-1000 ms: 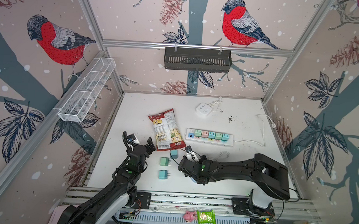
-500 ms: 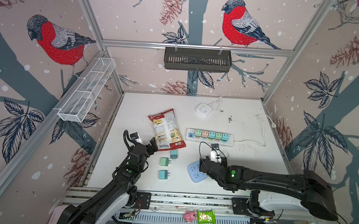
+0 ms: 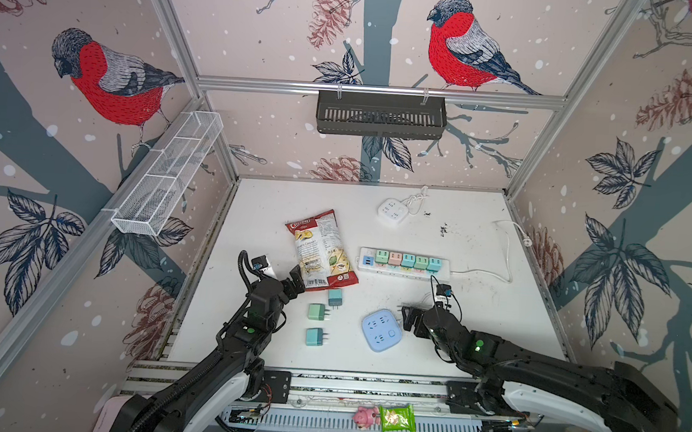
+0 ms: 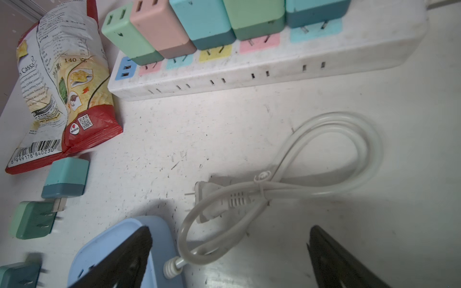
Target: Insert the plug
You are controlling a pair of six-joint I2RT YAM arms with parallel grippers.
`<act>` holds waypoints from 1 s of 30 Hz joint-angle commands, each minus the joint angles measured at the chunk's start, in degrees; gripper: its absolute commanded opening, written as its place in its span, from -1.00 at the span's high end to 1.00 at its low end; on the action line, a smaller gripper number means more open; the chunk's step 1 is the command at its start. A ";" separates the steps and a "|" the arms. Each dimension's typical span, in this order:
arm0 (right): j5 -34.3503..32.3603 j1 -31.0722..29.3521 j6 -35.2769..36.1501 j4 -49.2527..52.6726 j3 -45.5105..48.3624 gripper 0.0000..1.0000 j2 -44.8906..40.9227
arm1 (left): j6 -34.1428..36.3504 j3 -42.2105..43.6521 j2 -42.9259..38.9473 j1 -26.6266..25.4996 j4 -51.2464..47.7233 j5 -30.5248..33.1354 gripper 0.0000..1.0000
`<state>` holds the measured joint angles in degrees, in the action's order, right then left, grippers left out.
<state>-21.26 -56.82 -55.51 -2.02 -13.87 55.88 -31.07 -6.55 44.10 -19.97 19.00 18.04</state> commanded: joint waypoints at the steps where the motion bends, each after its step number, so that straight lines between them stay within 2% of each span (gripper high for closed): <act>1: 3.15 0.86 0.82 -6.38 -0.53 -0.98 2.85 | -0.16 -0.10 0.12 0.10 2.53 -0.20 -0.95; 7: 7.60 4.31 3.82 -7.96 -5.19 -0.97 12.11 | -0.57 -0.14 0.45 0.10 2.26 0.36 -0.95; 11: 7.92 4.42 5.08 -9.01 -8.64 -0.83 20.79 | -0.35 -0.24 0.50 0.10 2.52 -0.07 -0.95; 14: 5.45 3.30 6.22 -5.80 -12.68 -0.73 27.12 | -0.33 -0.31 0.90 0.06 2.63 -0.21 -0.95; 19: -4.19 -0.94 6.50 3.93 -19.36 -0.65 33.43 | -0.49 -0.70 1.66 0.10 2.54 -0.01 -0.95; 22: -4.56 -2.30 7.72 5.27 -21.32 -0.59 35.82 | -0.40 -0.86 1.87 0.10 2.47 -0.15 -0.95; 25: -3.19 -2.42 8.72 5.23 -22.23 -0.38 38.39 | -0.13 -0.86 1.95 0.10 2.53 -0.61 -0.95; 28: -2.16 -2.67 8.75 5.45 -22.39 -0.08 39.66 | -0.13 -0.88 1.90 0.10 2.59 -0.64 -0.95; 30: -1.70 -3.12 8.67 5.69 -21.84 0.01 39.26 | -0.14 -0.85 1.88 0.10 2.55 -0.64 -0.95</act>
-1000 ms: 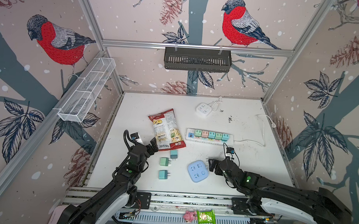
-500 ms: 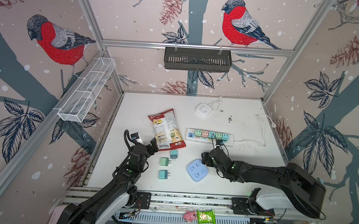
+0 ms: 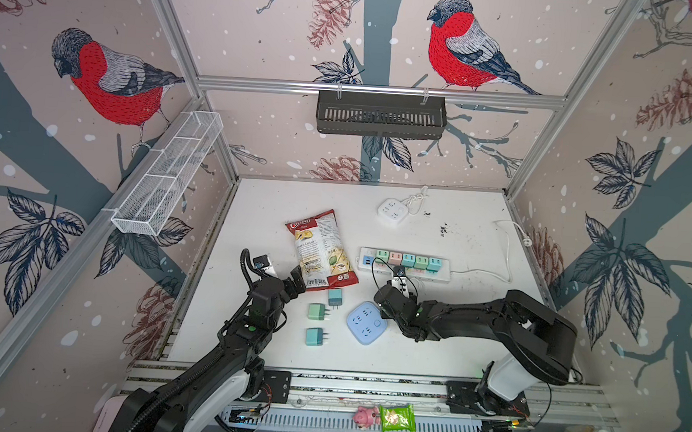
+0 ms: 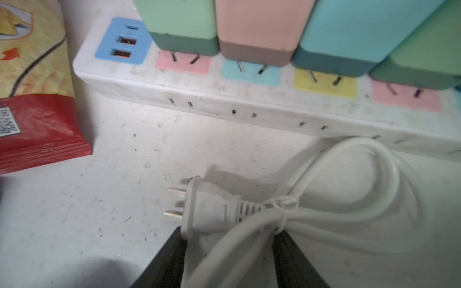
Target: Insert the plug
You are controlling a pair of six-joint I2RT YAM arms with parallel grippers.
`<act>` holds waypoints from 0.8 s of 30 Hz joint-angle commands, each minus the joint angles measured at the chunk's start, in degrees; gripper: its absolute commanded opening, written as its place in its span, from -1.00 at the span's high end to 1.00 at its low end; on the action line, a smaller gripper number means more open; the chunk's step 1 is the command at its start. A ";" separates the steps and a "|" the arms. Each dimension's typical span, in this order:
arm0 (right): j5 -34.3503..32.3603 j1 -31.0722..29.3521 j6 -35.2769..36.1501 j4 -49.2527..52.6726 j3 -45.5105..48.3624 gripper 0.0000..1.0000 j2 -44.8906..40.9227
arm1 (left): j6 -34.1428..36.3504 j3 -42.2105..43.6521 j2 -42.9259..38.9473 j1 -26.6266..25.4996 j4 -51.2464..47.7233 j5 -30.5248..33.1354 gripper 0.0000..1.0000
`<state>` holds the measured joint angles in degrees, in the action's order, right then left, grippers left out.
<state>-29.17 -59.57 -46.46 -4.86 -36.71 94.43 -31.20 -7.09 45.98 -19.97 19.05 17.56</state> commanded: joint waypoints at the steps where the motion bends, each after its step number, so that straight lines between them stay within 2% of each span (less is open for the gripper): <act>1: 6.34 -0.59 -0.29 8.91 1.26 0.04 0.44 | 0.00 -0.33 -0.01 0.09 2.47 -0.12 -0.95; 9: 6.55 -1.73 0.99 13.05 4.83 0.12 -5.03 | 0.13 -0.34 0.31 0.10 2.78 -0.59 -0.95; 12: 6.26 -1.74 1.30 15.36 5.76 0.32 -7.46 | 0.16 -0.44 0.41 0.10 2.69 -0.69 -0.95; 15: 8.99 -1.51 2.35 14.56 6.69 0.48 -10.16 | 0.09 -0.46 0.49 0.10 2.63 -0.52 -0.95; 18: 8.25 -1.32 1.63 17.25 5.86 0.73 -11.49 | -0.07 -0.43 0.44 0.10 2.58 -0.42 -0.95; 24: 9.99 -1.77 5.37 16.05 4.09 0.91 -10.66 | 0.17 -0.53 0.86 0.10 2.79 -0.91 -0.95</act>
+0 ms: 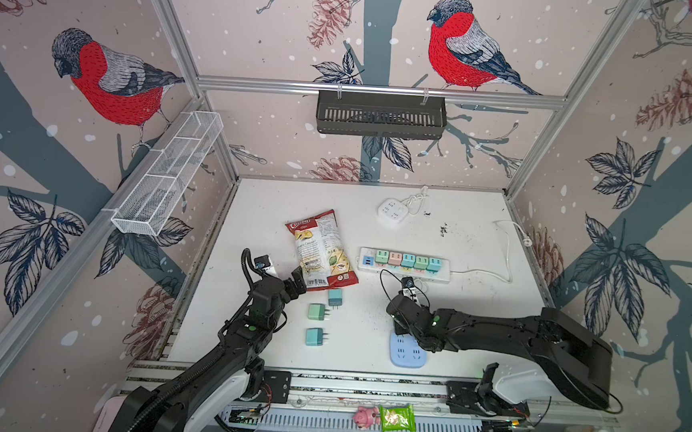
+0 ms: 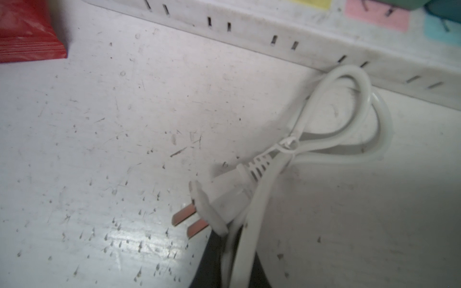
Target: Insert the plug
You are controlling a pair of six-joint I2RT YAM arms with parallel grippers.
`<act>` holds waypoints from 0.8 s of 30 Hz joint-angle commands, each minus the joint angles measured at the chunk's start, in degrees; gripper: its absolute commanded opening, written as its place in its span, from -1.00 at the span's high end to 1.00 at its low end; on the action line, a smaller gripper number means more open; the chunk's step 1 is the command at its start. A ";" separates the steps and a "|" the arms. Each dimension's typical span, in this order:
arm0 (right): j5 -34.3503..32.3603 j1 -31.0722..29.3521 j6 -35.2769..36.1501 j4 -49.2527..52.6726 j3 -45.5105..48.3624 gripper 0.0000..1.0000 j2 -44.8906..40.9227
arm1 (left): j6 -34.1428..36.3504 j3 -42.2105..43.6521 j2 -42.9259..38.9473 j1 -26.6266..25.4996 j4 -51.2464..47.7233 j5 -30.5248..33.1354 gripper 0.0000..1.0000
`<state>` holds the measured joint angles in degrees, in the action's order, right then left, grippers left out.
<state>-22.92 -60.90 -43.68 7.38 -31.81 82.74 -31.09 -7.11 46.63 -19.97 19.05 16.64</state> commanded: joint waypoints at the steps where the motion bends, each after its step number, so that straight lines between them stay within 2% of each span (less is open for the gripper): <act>1: 3.89 -0.98 3.29 3.71 -1.57 0.92 1.88 | 0.00 -0.51 0.26 0.10 2.75 0.05 -0.95; 6: 2.53 -2.89 6.73 4.00 -6.62 0.94 6.70 | -0.24 -0.70 0.52 0.10 2.59 0.49 -0.95; 11: 0.00 -2.31 8.61 2.85 -10.96 0.94 12.20 | 0.00 -0.88 1.03 0.06 2.64 0.17 -0.95; 18: -1.25 0.22 6.61 1.37 -12.13 0.91 14.25 | -0.10 -1.50 1.89 0.10 2.21 0.49 -0.95; 22: -1.72 1.04 5.58 -0.76 -10.73 0.59 12.51 | -0.03 -1.50 1.81 0.10 2.27 0.41 -0.95; 24: -2.01 0.98 5.28 -0.99 -10.72 0.50 11.99 | 0.07 -1.50 1.82 0.08 2.31 0.23 -0.95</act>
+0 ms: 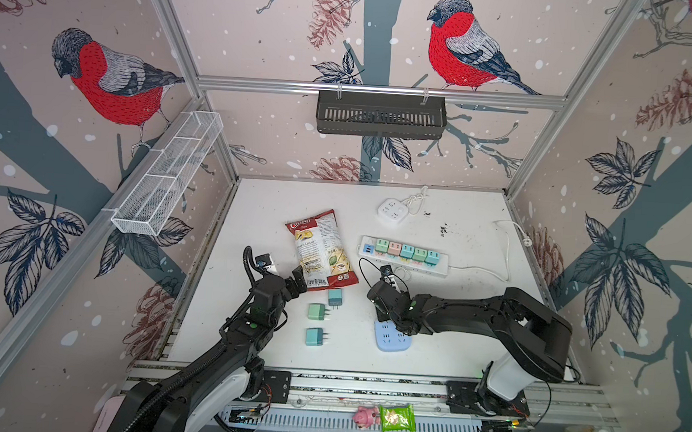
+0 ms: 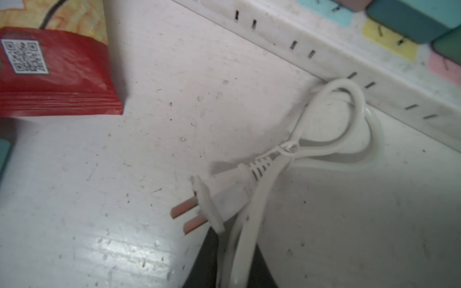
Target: Insert the plug
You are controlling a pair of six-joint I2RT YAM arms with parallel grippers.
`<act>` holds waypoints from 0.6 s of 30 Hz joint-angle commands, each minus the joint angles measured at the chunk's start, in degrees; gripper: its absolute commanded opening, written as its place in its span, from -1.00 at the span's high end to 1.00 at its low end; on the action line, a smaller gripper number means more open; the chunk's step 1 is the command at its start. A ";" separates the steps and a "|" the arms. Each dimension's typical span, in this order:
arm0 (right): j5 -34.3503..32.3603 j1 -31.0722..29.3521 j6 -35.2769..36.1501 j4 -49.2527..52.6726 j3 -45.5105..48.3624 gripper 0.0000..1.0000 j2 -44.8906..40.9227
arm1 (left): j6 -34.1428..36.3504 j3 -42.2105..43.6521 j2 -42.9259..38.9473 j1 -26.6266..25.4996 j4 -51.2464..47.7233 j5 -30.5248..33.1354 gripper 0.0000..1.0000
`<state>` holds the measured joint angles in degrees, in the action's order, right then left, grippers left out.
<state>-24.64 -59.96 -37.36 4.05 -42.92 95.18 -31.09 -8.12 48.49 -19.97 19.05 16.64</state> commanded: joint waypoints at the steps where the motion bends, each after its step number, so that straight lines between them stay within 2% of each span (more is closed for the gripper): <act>1: -0.26 0.06 -1.21 2.33 0.28 0.42 -0.68 | 0.08 -0.36 -0.06 0.10 2.46 0.23 -0.95; 4: -0.92 -0.62 -1.65 3.81 -0.49 0.03 -2.27 | 0.02 -0.49 0.10 0.06 2.45 0.33 -0.95; 8: -3.82 -1.94 -2.92 8.20 -1.51 -0.25 -6.54 | -0.02 -0.48 0.15 0.10 2.35 0.58 -0.95; 11: -5.33 -3.44 -4.22 9.52 -0.70 -0.34 -11.17 | 0.00 -0.49 -0.04 0.10 2.37 0.41 -0.95; 15: -5.12 -6.05 -6.33 9.31 0.71 -0.35 -16.12 | -0.50 -0.52 -0.81 0.10 1.65 1.42 -0.95; 18: -5.53 -9.47 -7.59 8.78 0.44 -0.36 -18.06 | -1.68 -3.21 -4.51 0.10 -4.48 2.27 -0.95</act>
<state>-28.75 -67.35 -42.39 12.75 -42.46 78.30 -31.35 -9.08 46.24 -19.97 17.19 17.21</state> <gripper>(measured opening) 0.676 0.976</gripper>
